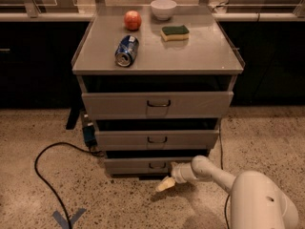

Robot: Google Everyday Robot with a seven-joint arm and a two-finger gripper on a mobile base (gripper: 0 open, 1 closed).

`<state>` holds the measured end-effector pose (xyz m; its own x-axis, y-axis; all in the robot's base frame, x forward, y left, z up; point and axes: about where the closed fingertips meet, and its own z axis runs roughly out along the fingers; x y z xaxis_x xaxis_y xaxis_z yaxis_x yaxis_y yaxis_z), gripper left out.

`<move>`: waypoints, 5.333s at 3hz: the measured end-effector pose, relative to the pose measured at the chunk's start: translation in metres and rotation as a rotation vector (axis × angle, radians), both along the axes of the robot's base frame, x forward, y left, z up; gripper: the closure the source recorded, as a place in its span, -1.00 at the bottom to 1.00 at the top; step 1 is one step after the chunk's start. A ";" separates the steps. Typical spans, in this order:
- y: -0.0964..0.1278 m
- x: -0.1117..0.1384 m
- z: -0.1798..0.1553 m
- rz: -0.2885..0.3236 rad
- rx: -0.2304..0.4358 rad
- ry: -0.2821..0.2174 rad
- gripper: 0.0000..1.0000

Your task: Open bottom drawer

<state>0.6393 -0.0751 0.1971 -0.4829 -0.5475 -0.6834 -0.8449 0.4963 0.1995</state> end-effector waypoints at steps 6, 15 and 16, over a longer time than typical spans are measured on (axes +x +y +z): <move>-0.004 0.062 -0.020 -0.006 -0.080 -0.037 -1.00; -0.008 -0.127 -0.001 0.018 -0.009 0.258 -1.00; 0.001 -0.154 0.000 0.051 -0.005 0.293 -1.00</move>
Offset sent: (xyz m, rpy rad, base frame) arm 0.0438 0.0080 0.0639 -0.0364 -0.2180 0.0089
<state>0.4851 -0.0746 0.1970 -0.6315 -0.5786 -0.5162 -0.7752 0.4565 0.4367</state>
